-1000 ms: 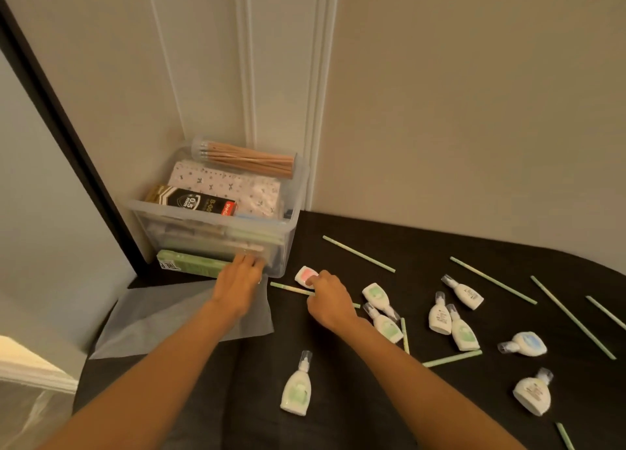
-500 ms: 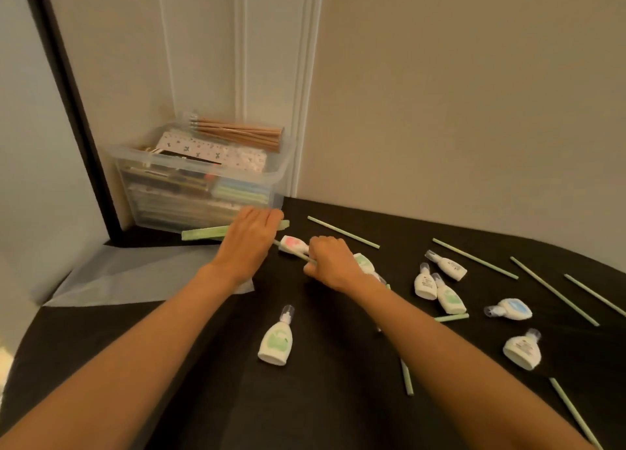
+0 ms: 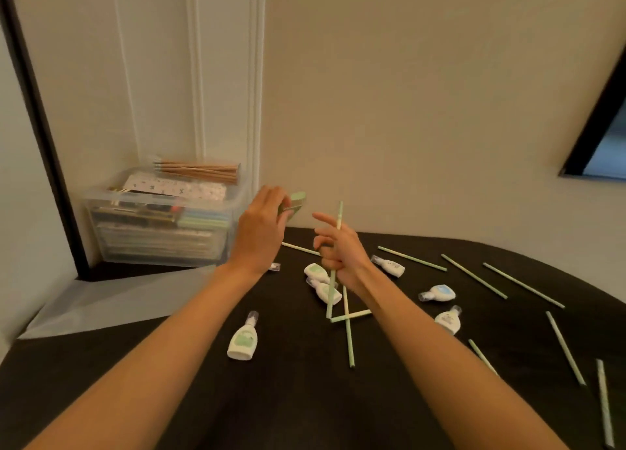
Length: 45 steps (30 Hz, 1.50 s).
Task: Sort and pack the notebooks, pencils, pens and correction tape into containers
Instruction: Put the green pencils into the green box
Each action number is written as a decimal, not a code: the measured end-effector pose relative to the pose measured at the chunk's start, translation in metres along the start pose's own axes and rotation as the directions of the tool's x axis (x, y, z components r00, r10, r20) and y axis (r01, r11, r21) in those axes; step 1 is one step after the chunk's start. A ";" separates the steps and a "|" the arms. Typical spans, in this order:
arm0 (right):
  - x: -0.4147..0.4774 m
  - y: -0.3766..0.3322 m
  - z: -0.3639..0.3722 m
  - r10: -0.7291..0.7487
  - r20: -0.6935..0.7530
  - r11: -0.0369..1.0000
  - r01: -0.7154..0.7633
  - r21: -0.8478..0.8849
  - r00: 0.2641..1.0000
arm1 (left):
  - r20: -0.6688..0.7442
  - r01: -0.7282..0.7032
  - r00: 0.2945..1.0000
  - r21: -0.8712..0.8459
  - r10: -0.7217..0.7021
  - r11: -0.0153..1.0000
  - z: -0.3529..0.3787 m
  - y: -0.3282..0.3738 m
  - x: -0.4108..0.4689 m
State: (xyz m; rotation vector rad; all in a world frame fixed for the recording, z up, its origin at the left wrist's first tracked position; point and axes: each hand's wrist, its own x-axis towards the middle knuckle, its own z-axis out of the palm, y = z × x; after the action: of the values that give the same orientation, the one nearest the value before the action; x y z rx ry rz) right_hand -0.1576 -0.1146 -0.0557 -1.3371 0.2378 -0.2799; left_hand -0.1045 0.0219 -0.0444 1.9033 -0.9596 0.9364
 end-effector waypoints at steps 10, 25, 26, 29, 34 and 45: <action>-0.036 0.012 -0.022 0.005 0.191 0.957 0.051 -0.287 0.982 | 0.021 0.113 0.994 -0.194 -0.111 0.974 0.018 0.044 -0.022; -0.031 0.039 -0.033 -0.134 0.121 0.795 0.179 -0.580 0.984 | 0.167 0.284 0.955 -0.267 -0.246 0.921 0.022 0.039 -0.022; -0.029 0.038 -0.033 -0.131 0.138 0.777 0.188 -0.601 0.982 | 0.173 0.287 0.953 -0.252 -0.249 0.924 0.019 0.038 -0.019; -0.026 0.037 -0.034 -0.122 0.169 0.747 0.202 -0.634 0.978 | 0.269 0.317 0.931 -0.251 -0.249 0.915 0.012 0.037 -0.012; -0.027 0.034 -0.038 -0.070 0.195 0.766 0.178 -0.618 0.978 | 0.537 0.311 0.834 -0.275 -0.123 0.910 0.004 0.033 -0.017; -0.029 0.031 -0.048 -0.010 0.289 0.797 0.183 -0.576 0.957 | 0.543 0.210 0.837 -0.206 -0.067 0.956 0.013 0.033 -0.025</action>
State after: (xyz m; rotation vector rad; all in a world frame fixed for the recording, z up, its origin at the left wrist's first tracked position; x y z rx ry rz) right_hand -0.1983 -0.1425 -0.0958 -2.0082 0.0151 -0.0990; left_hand -0.1405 0.0048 -0.0610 2.0061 -1.1707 0.1660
